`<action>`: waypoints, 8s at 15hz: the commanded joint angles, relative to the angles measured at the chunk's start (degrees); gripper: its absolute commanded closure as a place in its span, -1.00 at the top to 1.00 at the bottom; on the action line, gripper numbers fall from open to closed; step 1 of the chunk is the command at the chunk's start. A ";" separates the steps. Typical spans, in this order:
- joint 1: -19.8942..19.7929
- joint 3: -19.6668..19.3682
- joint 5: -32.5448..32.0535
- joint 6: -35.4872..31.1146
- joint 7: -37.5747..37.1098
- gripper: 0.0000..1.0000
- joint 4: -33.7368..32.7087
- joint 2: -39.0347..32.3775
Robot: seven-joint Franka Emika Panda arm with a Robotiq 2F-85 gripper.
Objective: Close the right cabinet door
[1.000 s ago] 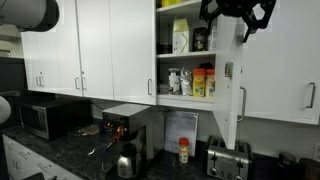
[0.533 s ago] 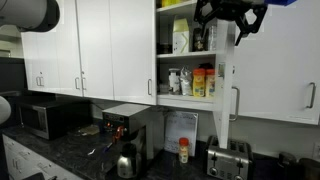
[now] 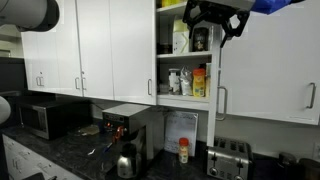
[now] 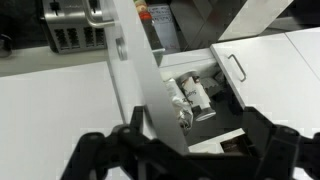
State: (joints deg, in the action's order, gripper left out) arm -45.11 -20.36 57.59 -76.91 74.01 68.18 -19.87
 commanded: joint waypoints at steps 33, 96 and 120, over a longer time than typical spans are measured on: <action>22.97 -0.94 -15.79 -23.43 5.59 1.00 49.11 38.14; 44.14 -6.26 -23.79 -48.47 7.26 1.00 60.33 48.17; 46.70 3.24 -12.58 -69.46 5.05 1.00 63.69 38.20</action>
State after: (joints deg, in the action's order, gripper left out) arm 1.37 -18.44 43.54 -144.38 79.02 133.83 20.90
